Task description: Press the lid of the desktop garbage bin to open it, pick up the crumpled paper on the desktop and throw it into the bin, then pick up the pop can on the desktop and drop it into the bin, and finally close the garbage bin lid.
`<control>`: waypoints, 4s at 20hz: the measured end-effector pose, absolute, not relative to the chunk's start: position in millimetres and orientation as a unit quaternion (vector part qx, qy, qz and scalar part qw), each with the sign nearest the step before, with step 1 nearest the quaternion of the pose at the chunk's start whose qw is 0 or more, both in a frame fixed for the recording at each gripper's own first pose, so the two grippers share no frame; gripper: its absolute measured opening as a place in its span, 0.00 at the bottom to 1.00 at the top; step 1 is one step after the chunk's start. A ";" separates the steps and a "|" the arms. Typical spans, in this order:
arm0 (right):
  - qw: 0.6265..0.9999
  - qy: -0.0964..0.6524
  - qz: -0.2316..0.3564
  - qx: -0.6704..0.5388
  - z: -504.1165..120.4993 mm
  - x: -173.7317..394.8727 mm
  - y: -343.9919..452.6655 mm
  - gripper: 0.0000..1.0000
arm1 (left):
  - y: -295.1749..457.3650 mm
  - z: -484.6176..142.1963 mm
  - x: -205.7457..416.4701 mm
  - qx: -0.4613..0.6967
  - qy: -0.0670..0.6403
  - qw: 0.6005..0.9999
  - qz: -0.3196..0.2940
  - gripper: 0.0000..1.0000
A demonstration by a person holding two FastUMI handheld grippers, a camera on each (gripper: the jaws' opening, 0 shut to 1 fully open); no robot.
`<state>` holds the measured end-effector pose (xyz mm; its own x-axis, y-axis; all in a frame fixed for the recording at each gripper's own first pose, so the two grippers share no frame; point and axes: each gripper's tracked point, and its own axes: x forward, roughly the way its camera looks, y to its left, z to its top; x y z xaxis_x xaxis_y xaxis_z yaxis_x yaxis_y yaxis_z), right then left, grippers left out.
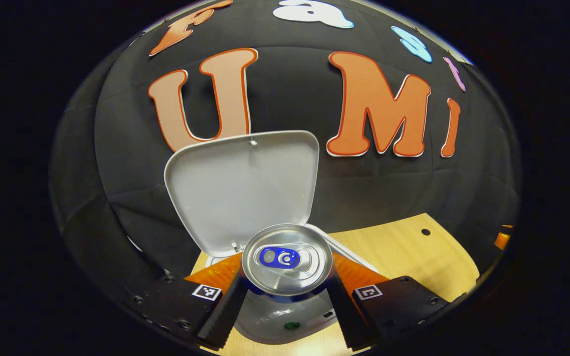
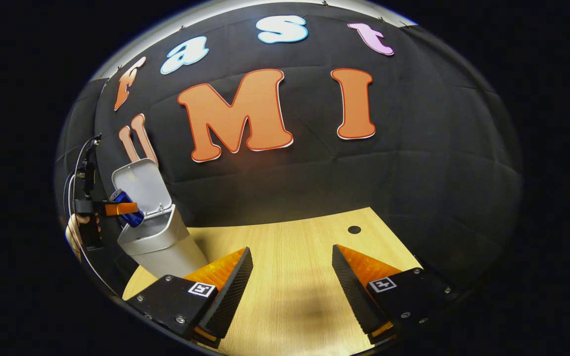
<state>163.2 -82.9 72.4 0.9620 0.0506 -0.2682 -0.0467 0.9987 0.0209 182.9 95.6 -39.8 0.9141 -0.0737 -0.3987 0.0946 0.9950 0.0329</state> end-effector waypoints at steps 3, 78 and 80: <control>0.989 0.143 0.025 0.003 67.9 165.5 -81.8 0.97 | 93.8 -57.4 181.2 0.015 0.234 0.971 -0.047 0.84; 0.982 0.164 0.064 0.061 54.8 159.4 -67.3 0.97 | 98.5 68.0 207.4 0.023 0.170 0.983 -0.057 0.97; 0.982 0.167 0.069 0.058 54.1 155.9 -67.0 0.97 | 93.7 57.2 200.3 0.029 0.173 0.983 -0.060 0.97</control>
